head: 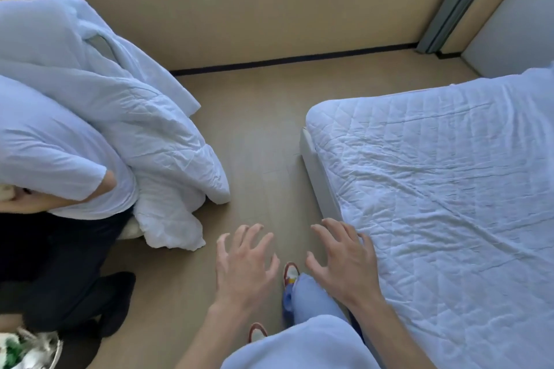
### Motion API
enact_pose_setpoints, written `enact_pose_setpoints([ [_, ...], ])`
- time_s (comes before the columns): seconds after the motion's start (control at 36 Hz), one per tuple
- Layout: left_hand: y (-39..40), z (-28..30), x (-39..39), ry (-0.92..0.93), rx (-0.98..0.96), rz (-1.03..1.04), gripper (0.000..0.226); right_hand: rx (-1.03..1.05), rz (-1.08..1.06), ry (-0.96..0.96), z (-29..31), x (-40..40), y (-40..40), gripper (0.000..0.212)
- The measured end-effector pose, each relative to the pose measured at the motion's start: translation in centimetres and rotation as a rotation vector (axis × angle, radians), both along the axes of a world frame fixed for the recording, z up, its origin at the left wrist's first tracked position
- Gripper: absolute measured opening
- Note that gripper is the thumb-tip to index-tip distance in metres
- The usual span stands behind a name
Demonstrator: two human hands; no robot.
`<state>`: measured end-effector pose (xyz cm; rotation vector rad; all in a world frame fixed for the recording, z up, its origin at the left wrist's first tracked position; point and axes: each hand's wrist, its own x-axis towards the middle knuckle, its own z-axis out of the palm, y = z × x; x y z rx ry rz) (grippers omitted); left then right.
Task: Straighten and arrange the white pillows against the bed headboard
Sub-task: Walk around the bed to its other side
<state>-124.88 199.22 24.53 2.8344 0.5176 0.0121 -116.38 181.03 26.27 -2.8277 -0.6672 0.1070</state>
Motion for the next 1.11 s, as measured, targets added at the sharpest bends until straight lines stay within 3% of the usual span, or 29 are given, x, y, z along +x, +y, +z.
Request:
enact_pose_setpoints([
  [0.11,3.4,-0.7,5.1,0.009,0.001,-0.031,0.033,0.018,-0.038,-0.027,-0.7,4.7,3.1,0.042],
  [0.44,11.8,-0.1,26.3,-0.029,0.017,-0.083,0.035,0.039,-0.126,0.026,-1.1,24.8,10.4,0.053],
  [0.67,16.4,1.5,38.0,-0.063,0.065,-0.075,0.034,0.054,-0.077,-0.049,0.3,38.0,15.4,0.052],
  [0.92,22.2,-0.1,51.1,-0.006,0.023,-0.069,0.028,0.044,-0.072,-0.028,-0.9,50.7,21.3,0.050],
  [1.11,29.2,-1.8,63.9,-0.060,-0.001,-0.052,0.028,0.028,-0.147,-0.049,-2.3,62.4,27.3,0.048],
])
